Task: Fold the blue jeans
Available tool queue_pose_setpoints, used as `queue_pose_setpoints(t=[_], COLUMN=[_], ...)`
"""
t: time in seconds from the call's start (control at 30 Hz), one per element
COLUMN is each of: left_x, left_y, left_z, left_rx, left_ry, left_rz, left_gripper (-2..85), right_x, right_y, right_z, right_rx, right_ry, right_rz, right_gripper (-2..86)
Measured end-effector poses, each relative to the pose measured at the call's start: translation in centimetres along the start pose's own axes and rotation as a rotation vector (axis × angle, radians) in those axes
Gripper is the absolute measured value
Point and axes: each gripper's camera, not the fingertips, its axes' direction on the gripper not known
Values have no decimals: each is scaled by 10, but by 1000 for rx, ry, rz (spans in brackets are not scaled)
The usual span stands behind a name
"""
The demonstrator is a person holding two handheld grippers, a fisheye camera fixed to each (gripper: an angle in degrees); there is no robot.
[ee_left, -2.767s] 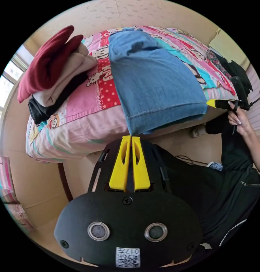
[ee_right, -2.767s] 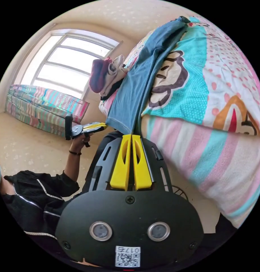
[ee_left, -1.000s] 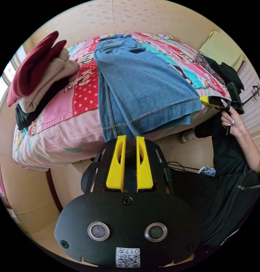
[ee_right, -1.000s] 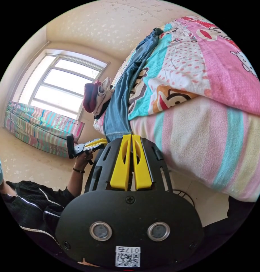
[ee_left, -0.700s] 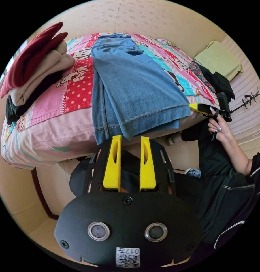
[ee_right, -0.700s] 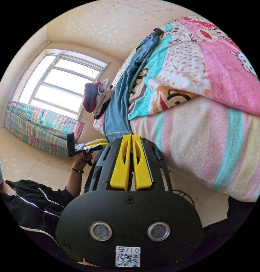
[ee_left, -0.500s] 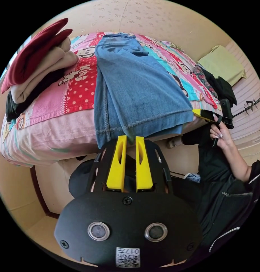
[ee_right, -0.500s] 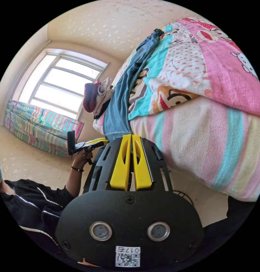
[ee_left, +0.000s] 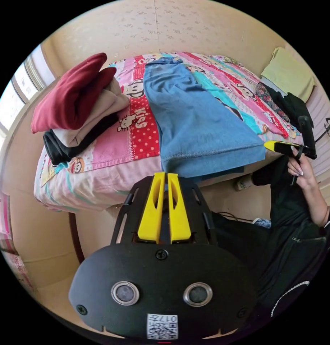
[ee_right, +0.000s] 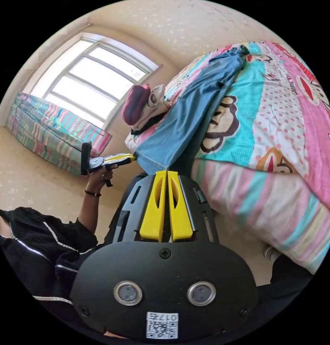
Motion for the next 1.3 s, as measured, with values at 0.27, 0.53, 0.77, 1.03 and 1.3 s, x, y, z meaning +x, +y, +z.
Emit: queue_pose_setpoints(t=[0.27, 0.53, 0.77, 1.03, 1.3], left_x=[30, 39, 24, -12, -76], left_y=[-16, -20, -7, 17, 45], left_z=[48, 68, 79, 96, 86], left_rx=[-107, -114, -165, -152, 67], left_ry=[-82, -120, -100, -60, 222], left_rz=[22, 9, -49, -122, -262], left_gripper=[-1, 16, 38, 1, 25], right_x=[10, 30, 68, 101, 133], right_y=[0, 4, 9, 11, 6], right_z=[38, 40, 42, 59, 49], right_rx=[-94, -93, -107, 28, 193], right_ry=[111, 3, -85, -205, -316], right_rz=[13, -58, -55, 98, 181], right_gripper=[9, 46, 119, 123, 96])
